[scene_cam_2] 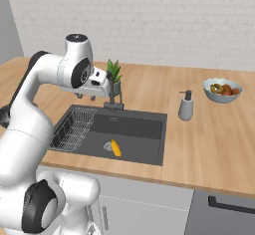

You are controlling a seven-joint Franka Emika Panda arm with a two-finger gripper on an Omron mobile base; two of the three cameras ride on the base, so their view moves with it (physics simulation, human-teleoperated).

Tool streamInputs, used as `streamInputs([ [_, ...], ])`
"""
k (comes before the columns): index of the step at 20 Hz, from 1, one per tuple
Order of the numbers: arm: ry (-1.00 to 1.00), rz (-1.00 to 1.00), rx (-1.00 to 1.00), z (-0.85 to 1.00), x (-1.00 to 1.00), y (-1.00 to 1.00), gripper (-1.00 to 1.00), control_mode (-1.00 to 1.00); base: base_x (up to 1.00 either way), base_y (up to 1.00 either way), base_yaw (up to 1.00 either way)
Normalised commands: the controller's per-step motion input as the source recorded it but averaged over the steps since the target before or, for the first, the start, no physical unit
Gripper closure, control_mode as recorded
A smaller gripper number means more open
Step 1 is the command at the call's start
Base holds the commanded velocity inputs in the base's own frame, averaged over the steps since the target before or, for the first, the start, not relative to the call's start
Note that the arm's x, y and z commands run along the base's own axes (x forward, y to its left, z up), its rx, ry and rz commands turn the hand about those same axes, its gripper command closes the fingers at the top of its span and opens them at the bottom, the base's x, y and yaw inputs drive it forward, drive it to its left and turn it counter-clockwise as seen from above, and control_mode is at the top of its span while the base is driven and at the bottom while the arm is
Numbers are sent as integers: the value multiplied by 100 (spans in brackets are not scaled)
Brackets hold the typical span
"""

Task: Pick the corn from the sink and place it in the bowl. Then pick the bowl and place it in the microwave. Then close the microwave door and press the start button.

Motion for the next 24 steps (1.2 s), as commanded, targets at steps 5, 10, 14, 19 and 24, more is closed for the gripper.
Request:
streamInputs([
  [5, 3, 0, 0, -14, -8, 10, -100, -100, 0, 0, 0],
  [10, 20, 0, 2, -80, -4, 9, -100, -100, 0, 0, 0],
  [14, 1, 0, 6, -71, 0, -47, -100, -100, 0, 0, 0],
  [19, 0, 1, 2, -63, 4, -50, -100, -100, 0, 0, 0],
  [24, 2, 5, 0, -60, 4, -36, -100, -100, 0, 0, 0],
])
